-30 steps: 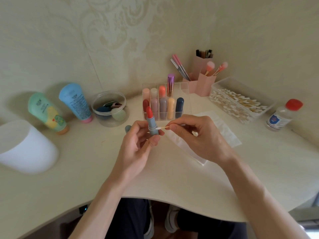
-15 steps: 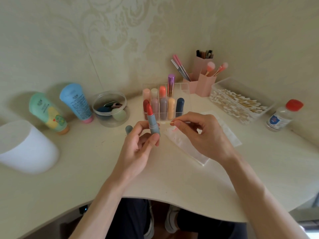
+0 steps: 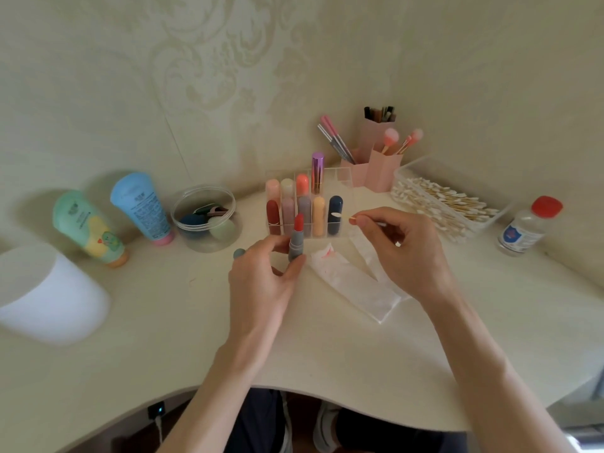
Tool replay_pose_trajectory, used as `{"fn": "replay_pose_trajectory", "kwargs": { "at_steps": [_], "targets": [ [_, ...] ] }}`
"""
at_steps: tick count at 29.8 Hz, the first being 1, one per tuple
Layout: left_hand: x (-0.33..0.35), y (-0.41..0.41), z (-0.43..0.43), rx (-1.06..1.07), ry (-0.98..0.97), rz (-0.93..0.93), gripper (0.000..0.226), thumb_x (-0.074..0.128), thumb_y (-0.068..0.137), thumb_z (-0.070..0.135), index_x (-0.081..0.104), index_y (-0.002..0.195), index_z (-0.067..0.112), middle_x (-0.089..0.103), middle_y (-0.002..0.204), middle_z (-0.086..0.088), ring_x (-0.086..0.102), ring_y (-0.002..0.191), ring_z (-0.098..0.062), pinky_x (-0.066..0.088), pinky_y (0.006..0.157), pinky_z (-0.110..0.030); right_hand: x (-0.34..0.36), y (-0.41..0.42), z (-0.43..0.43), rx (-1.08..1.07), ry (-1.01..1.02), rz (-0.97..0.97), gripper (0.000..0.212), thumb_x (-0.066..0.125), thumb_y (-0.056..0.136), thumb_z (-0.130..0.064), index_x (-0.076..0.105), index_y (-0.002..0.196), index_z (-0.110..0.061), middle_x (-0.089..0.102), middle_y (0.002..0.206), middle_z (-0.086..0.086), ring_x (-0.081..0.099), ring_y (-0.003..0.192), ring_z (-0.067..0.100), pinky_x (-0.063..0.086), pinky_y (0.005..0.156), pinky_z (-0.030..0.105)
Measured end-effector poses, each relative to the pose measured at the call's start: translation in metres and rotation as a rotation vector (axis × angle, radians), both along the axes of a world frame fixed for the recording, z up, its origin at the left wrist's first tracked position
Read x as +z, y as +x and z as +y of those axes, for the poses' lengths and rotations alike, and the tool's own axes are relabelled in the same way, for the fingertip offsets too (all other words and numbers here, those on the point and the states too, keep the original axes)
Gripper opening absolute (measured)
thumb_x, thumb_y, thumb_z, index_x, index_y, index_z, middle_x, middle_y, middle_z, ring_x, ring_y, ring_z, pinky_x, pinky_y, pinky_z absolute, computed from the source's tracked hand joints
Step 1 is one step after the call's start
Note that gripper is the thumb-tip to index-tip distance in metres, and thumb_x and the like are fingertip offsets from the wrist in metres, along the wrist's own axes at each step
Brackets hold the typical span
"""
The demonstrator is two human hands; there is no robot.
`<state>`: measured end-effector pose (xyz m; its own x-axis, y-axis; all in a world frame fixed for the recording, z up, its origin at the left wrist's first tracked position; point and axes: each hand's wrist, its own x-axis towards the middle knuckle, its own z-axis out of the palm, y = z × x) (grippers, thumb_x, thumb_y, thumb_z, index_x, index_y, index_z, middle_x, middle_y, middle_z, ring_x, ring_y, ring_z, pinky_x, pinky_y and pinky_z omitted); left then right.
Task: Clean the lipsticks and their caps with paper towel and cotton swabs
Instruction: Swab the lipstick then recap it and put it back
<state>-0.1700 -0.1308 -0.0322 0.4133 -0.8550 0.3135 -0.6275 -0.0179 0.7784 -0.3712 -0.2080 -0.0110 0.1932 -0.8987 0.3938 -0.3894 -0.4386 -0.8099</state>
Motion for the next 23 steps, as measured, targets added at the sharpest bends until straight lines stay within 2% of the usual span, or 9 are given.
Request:
{"fn": "replay_pose_trajectory", "kwargs": {
  "at_steps": [2, 5, 10, 14, 23],
  "targets": [
    [0.002, -0.002, -0.007, 0.004, 0.026, 0.004, 0.016, 0.081, 0.086, 0.031, 0.074, 0.1, 0.029, 0.076, 0.096, 0.018, 0.067, 0.07, -0.014, 0.053, 0.086, -0.047, 0.001, 0.0, 0.0, -0.007, -0.001, -0.004, 0.013, 0.07, 0.1, -0.019, 0.083, 0.102, -0.022, 0.078, 0.089, -0.015, 0.068, 0.077, 0.009, 0.047, 0.067, 0.015],
    [0.002, -0.003, -0.015, 0.01, 0.064, 0.003, 0.016, 0.081, 0.085, 0.031, 0.074, 0.099, 0.026, 0.077, 0.095, 0.014, 0.07, 0.075, -0.017, 0.051, 0.089, -0.051, 0.001, -0.001, 0.0, -0.013, 0.0, -0.006, 0.013, 0.07, 0.1, -0.018, 0.083, 0.102, -0.02, 0.079, 0.091, -0.016, 0.069, 0.079, 0.007, 0.045, 0.068, 0.011],
    [0.001, -0.003, -0.018, 0.032, 0.043, -0.026, 0.02, 0.08, 0.086, 0.026, 0.071, 0.104, 0.027, 0.076, 0.098, 0.013, 0.07, 0.077, -0.021, 0.053, 0.085, -0.046, 0.003, -0.001, 0.002, -0.022, -0.001, -0.01, 0.013, 0.07, 0.1, -0.018, 0.083, 0.102, -0.02, 0.079, 0.092, -0.016, 0.069, 0.081, 0.008, 0.046, 0.069, 0.012],
    [0.0, -0.005, -0.017, 0.063, 0.007, -0.036, 0.03, 0.08, 0.087, 0.024, 0.061, 0.11, 0.025, 0.074, 0.101, 0.014, 0.072, 0.077, -0.02, 0.053, 0.073, -0.038, 0.002, 0.0, 0.002, -0.022, -0.007, -0.007, 0.013, 0.07, 0.101, -0.017, 0.083, 0.103, -0.019, 0.079, 0.092, -0.015, 0.07, 0.081, 0.009, 0.047, 0.068, 0.014],
    [0.0, -0.007, -0.015, 0.078, 0.023, -0.055, 0.039, 0.079, 0.089, 0.03, 0.054, 0.118, 0.024, 0.077, 0.105, 0.008, 0.073, 0.075, -0.024, 0.057, 0.076, -0.044, 0.004, 0.001, 0.003, -0.015, -0.016, -0.006, 0.014, 0.069, 0.101, -0.015, 0.083, 0.104, -0.017, 0.079, 0.091, -0.013, 0.065, 0.074, -0.001, 0.043, 0.066, 0.009]
  ]
}}
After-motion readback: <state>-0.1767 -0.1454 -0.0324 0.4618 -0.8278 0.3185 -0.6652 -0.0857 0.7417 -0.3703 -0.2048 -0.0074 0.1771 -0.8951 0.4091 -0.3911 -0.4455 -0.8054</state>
